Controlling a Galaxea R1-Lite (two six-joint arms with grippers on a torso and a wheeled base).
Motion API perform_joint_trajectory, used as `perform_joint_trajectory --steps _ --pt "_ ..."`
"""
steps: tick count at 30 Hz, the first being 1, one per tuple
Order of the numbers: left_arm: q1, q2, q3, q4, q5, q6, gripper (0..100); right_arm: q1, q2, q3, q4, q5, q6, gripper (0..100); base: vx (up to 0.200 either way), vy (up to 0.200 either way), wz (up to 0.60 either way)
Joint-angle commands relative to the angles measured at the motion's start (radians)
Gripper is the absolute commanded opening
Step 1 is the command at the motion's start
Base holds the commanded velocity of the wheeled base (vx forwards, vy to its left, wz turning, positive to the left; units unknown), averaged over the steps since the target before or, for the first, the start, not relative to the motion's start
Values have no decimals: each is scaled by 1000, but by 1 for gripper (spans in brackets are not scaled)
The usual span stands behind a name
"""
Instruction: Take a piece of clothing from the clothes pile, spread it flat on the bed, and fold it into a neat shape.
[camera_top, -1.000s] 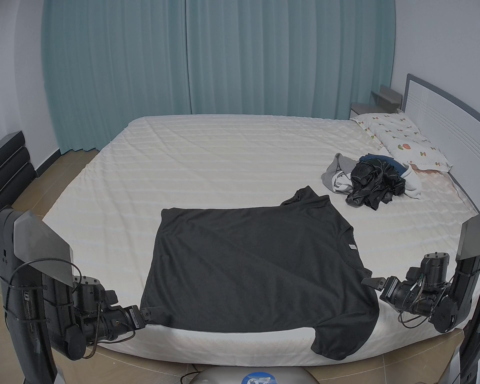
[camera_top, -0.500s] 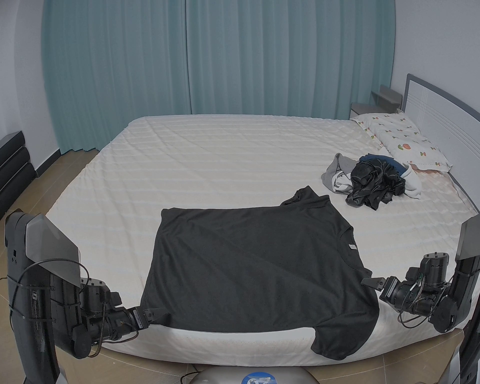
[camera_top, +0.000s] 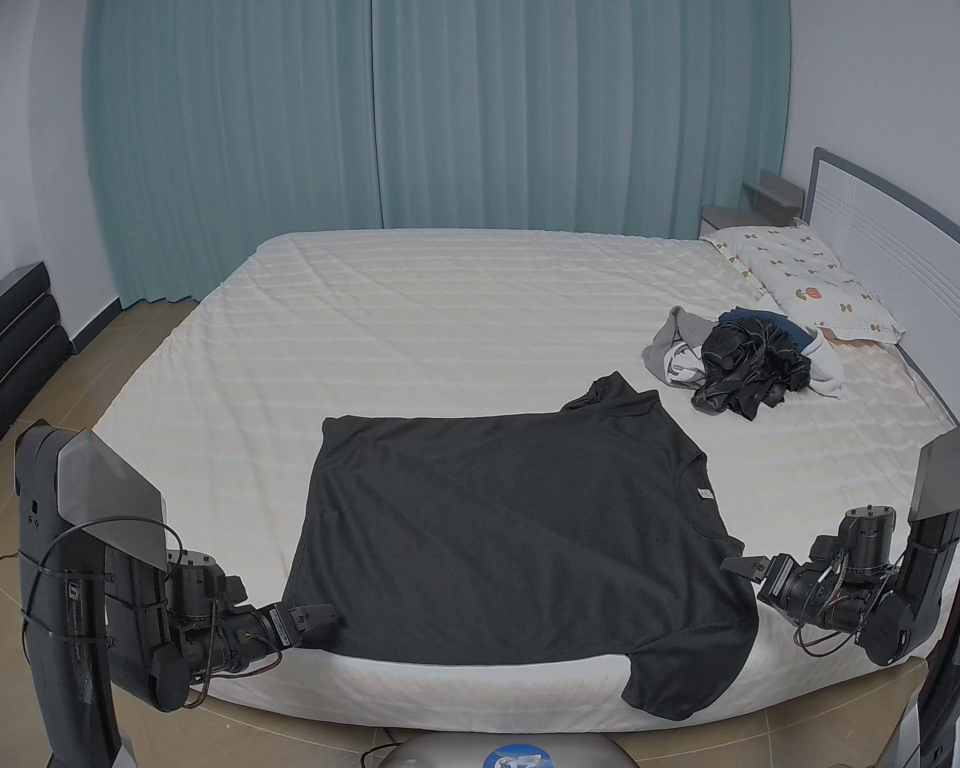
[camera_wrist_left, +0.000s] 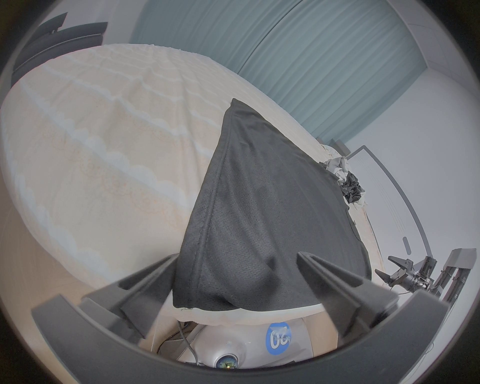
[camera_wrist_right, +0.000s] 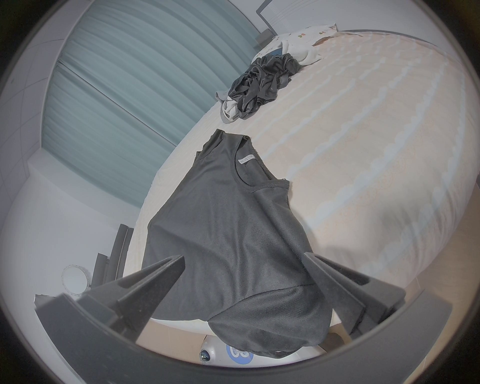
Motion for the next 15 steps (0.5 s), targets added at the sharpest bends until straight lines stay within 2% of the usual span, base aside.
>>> perform_joint_trajectory --steps 1,12,15 --pt "2 20 1 -18 2 1 0 1 39 -1 -15 0 0 100 0 0 0" --pt "42 -2 41 -18 4 -2 0 -4 56 17 -66 -3 -1 100 0 0 0" --pt "43 -28 59 -18 4 -36 0 -22 54 23 -64 -5 -14 100 0 0 0"
